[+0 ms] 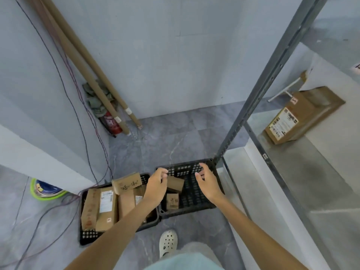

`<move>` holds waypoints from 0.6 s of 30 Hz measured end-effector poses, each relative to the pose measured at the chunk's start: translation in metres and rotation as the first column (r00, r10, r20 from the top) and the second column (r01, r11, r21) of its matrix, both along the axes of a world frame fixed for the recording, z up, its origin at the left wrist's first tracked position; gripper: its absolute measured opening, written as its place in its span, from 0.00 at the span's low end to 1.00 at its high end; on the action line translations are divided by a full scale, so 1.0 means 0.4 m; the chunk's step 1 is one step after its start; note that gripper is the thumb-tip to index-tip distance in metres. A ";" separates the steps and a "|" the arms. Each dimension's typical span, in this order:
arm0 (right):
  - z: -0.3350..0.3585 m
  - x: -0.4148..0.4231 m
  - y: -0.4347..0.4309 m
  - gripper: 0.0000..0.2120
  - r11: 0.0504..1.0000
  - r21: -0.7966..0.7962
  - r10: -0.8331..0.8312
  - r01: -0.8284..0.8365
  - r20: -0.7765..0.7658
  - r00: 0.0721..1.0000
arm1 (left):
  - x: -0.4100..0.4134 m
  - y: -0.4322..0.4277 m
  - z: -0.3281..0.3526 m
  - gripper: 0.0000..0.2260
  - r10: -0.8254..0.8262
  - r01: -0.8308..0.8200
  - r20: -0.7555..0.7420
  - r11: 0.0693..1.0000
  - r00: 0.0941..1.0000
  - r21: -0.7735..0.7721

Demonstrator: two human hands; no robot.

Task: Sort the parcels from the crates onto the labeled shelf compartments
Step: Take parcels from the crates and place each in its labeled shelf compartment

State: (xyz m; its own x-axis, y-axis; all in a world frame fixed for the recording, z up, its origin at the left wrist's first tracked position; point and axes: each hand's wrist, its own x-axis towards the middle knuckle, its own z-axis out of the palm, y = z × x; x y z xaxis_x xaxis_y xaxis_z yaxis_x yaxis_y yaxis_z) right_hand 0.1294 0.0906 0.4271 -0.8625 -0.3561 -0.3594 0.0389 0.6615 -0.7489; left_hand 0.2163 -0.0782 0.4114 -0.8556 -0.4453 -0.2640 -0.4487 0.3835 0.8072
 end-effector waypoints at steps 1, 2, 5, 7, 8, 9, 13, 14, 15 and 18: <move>-0.026 -0.009 -0.009 0.23 1.000 0.019 -0.007 0.007 0.023 1.000 | -0.008 -0.008 -0.026 0.08 0.007 -0.007 0.022 1.000 1.000 0.018; -0.051 -0.016 -0.017 0.22 0.999 0.039 -0.010 0.008 0.046 0.999 | -0.016 -0.015 -0.052 0.08 0.022 -0.023 0.045 0.999 0.999 0.037; -0.143 -0.040 -0.035 0.20 0.995 0.096 -0.009 -0.002 0.116 0.993 | -0.041 -0.028 -0.143 0.07 0.058 -0.068 0.121 0.994 0.991 0.082; -0.224 -0.066 -0.043 0.19 0.992 0.122 -0.044 0.023 0.179 0.983 | -0.065 -0.033 -0.226 0.10 0.053 -0.076 0.176 0.989 0.983 0.127; -0.273 -0.079 -0.050 0.18 0.991 0.133 -0.059 0.031 0.208 0.976 | -0.074 -0.036 -0.278 0.11 0.044 -0.075 0.205 0.986 0.978 0.146; -0.330 -0.093 -0.058 0.18 0.989 0.143 -0.071 0.038 0.232 0.970 | -0.086 -0.039 -0.337 0.12 0.029 -0.068 0.234 0.984 0.972 0.163; -0.619 -0.142 -0.082 0.17 0.979 0.195 -0.131 0.062 0.365 0.922 | -0.126 -0.034 -0.633 0.13 0.042 -0.124 0.335 0.967 0.941 0.225; -0.703 -0.152 -0.088 0.17 0.977 0.205 -0.145 0.066 0.402 0.904 | -0.132 -0.031 -0.714 0.14 0.052 -0.143 0.354 0.961 0.934 0.238; -0.789 -0.159 -0.093 0.18 0.977 0.205 -0.150 0.064 0.436 0.887 | -0.136 -0.028 -0.798 0.16 0.063 -0.168 0.377 0.953 0.924 0.251; -1.046 -0.171 -0.112 0.21 0.974 0.219 -0.172 0.064 0.524 0.834 | -0.144 -0.025 -1.041 0.20 0.112 -0.232 0.432 0.944 0.895 0.235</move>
